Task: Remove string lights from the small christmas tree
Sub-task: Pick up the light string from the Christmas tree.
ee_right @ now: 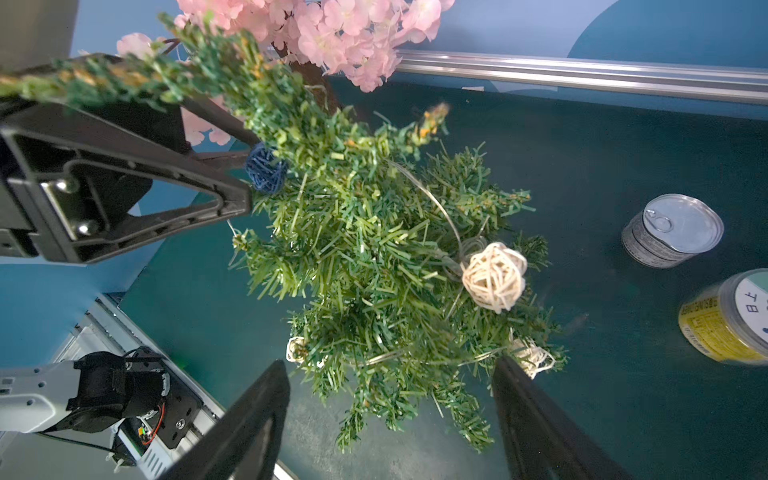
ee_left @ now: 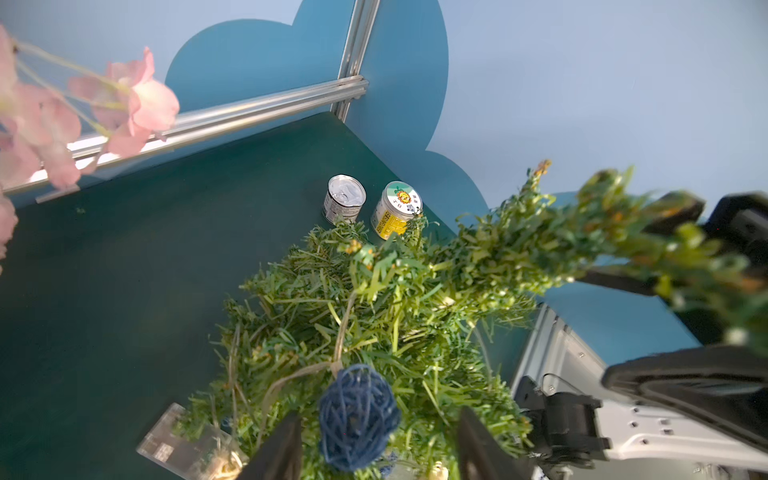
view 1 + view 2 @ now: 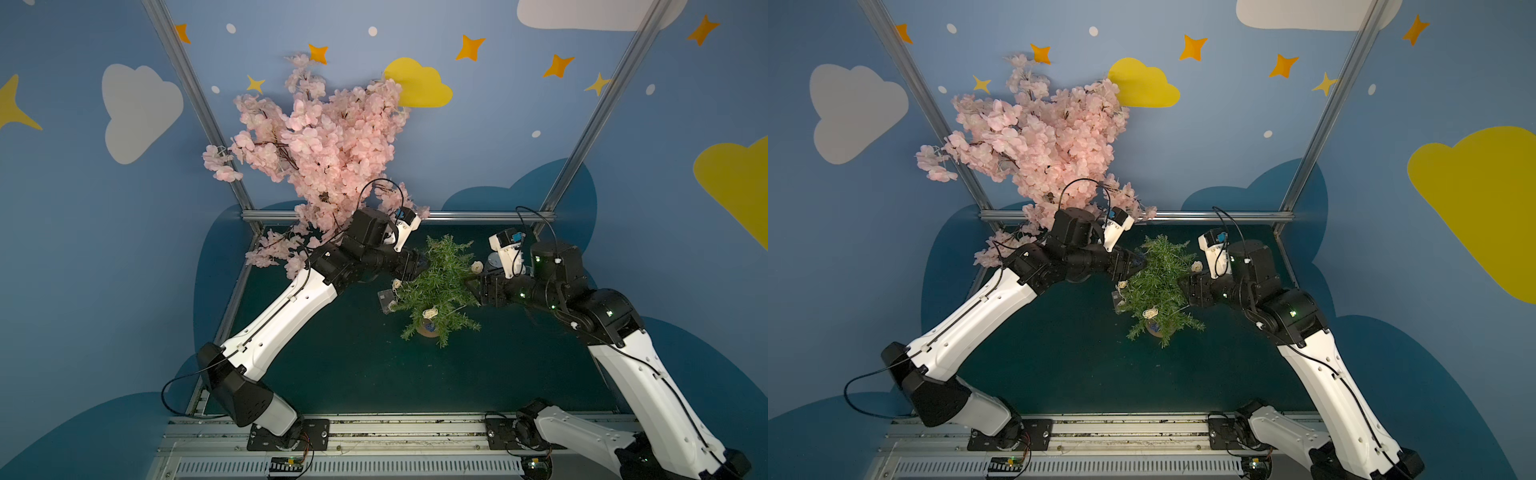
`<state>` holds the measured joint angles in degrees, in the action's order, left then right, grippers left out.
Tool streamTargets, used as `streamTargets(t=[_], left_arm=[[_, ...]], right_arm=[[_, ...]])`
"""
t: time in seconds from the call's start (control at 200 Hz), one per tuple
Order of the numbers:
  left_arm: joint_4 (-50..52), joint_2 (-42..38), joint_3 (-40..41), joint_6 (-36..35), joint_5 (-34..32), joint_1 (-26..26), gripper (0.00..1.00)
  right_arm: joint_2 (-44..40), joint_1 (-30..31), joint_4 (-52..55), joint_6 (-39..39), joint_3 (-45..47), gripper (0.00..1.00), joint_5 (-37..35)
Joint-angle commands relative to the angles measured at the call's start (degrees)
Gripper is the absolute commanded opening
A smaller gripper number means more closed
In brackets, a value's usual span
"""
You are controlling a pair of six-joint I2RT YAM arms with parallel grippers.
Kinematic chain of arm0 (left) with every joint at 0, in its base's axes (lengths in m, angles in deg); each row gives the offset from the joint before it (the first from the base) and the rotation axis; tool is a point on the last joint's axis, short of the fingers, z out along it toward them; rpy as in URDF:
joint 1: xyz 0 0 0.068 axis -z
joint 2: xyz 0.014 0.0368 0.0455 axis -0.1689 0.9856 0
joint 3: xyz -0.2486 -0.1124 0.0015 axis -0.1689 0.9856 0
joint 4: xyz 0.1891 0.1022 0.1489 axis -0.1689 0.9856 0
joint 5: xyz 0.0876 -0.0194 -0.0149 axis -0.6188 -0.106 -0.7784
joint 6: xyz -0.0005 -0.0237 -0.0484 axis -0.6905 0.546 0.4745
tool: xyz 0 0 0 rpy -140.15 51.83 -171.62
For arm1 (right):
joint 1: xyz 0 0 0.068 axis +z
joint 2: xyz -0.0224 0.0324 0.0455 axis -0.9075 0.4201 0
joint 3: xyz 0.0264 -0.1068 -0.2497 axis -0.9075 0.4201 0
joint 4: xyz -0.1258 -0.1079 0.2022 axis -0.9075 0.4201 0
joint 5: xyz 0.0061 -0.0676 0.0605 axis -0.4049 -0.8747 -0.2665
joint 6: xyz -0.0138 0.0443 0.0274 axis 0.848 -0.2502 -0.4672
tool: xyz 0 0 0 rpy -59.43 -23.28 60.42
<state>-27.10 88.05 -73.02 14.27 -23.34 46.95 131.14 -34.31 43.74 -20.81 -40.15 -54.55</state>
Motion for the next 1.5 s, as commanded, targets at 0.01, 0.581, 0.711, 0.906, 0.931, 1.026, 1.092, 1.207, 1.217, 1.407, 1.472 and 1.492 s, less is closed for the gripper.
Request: streamTargets(t=[0.01,0.581,0.711,0.906,0.931,1.026,1.092,1.207,1.217,1.407,1.472,1.492], left_arm=[[-0.3,0.5,-0.8,-0.6,0.8,0.3,0.63],[0.2,0.5,-3.3,-2.9,-5.5,1.7,0.32],[0.6,1.0,-5.0,-4.7,-8.0,3.0,0.32],[1.6,2.1,-7.9,-6.2,-12.7,4.2,0.31],[1.2,2.1,-7.9,-6.1,-13.2,4.1,0.31],[1.3,2.7,-9.1,-5.5,-15.0,3.8,0.30],[3.0,4.3,-11.8,-5.0,-15.2,3.5,0.30],[6.8,7.6,-17.1,-5.2,-14.8,3.1,0.29],[7.0,7.9,-17.6,-5.2,-14.8,3.1,0.29],[12.3,12.5,-25.7,-5.0,-14.2,2.4,0.29],[13.3,13.4,-27.3,-4.8,-14.0,2.1,0.29],[13.4,13.7,-27.8,-4.8,-13.7,1.9,0.29]], right_arm=[[-0.8,0.4,-0.9,0.4,0.8,0.78,-0.8],[-1.0,0.4,-0.6,0.9,1.9,0.79,-1.0],[-0.9,0.4,-0.5,1.0,2.0,0.79,-0.8],[-1.0,0.4,-0.4,1.3,2.2,0.79,-0.6],[-1.1,0.4,-0.3,1.4,2.2,0.79,-0.6],[-1.3,0.3,-0.3,1.7,2.3,0.79,-0.8],[-1.4,0.3,-0.1,1.9,2.3,0.80,-0.7],[-1.7,0.4,0.3,2.4,2.2,0.80,-0.6],[-1.8,0.4,0.4,2.4,2.2,0.80,-0.6],[-3.0,0.3,0.8,3.0,2.4,0.81,-0.7],[-3.1,0.3,1.0,3.2,2.6,0.81,-0.7],[-3.1,0.3,1.1,3.3,2.5,0.81,-0.7]])
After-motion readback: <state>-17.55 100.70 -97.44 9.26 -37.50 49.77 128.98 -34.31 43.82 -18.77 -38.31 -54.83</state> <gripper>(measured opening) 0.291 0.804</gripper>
